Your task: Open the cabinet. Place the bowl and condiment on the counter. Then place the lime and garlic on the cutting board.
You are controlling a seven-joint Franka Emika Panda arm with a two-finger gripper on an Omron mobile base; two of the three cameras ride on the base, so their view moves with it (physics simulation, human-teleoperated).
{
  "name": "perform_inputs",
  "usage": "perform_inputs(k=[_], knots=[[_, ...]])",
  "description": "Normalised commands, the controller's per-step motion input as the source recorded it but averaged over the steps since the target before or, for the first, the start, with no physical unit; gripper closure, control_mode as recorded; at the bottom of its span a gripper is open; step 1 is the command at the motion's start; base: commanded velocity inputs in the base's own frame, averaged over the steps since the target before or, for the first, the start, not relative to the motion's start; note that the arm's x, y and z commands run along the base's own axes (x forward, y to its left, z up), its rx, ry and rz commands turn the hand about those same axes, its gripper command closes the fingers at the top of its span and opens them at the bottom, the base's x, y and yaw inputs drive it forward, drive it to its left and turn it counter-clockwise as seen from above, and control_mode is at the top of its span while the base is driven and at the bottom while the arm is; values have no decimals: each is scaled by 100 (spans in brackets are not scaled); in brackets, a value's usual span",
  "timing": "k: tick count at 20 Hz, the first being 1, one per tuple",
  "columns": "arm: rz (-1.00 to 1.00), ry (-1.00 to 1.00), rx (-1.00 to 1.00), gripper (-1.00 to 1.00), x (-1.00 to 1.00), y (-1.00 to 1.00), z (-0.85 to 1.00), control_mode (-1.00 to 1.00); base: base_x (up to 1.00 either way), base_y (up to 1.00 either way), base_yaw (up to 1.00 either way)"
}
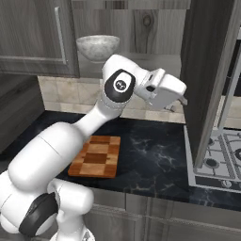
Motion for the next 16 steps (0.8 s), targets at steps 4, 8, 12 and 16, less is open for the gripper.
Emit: perform_inputs(k=[4, 8, 12, 16], knots=[[10, -12, 10, -100, 2, -42, 0, -100, 0, 0, 0], [5, -14, 8, -100, -18, 7, 0, -100, 0, 0, 0], [3, -14, 5, -100, -43, 43, 0, -100, 0, 0, 0], [2, -9, 4, -100, -34, 65, 0, -100, 0, 0, 0]])
